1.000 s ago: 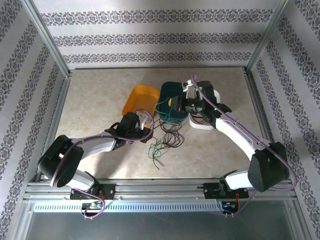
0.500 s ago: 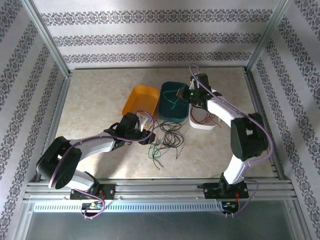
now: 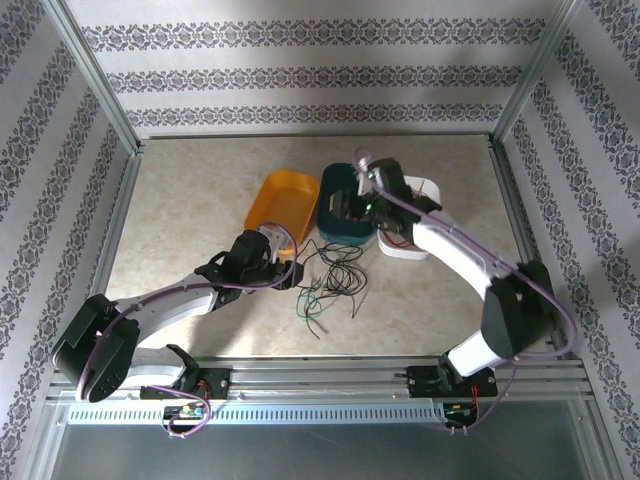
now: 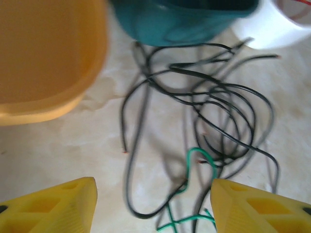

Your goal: Untangle the cables

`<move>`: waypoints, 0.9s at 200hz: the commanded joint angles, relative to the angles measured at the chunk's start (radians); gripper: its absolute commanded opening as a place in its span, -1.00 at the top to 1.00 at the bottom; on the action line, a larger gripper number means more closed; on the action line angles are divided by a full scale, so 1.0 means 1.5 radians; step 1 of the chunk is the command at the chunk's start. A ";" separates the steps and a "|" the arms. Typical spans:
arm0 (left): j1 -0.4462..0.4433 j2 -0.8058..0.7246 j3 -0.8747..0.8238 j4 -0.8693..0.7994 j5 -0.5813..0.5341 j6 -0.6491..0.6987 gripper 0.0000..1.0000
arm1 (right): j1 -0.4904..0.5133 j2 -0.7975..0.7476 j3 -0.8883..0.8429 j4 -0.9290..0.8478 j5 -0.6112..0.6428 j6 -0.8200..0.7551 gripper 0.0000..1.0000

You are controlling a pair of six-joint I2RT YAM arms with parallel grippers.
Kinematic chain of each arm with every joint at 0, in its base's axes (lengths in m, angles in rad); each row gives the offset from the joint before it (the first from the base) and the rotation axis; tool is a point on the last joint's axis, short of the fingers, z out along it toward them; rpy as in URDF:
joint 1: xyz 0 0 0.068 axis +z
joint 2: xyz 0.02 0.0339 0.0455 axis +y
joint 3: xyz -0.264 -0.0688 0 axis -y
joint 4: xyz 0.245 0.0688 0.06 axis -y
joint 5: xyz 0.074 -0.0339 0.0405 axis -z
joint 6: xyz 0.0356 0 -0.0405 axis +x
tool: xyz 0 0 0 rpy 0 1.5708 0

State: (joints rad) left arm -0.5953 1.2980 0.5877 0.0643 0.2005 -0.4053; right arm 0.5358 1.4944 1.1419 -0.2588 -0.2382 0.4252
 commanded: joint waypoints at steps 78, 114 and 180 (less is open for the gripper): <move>0.019 -0.035 0.011 -0.054 -0.316 -0.136 -0.29 | 0.249 0.069 -0.032 -0.232 -0.028 -0.204 0.08; 0.020 -0.057 -0.001 -0.059 -0.334 -0.138 -0.29 | 0.235 0.132 -0.008 -0.234 -0.068 -0.237 0.07; 0.020 -0.053 0.002 -0.059 -0.331 -0.134 -0.30 | 0.232 0.215 0.038 -0.225 -0.078 -0.279 0.14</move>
State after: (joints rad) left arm -0.5735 1.2243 0.5762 0.0055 -0.2752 -0.5976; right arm 0.8917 1.7741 1.1622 -0.5930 -0.3504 0.0402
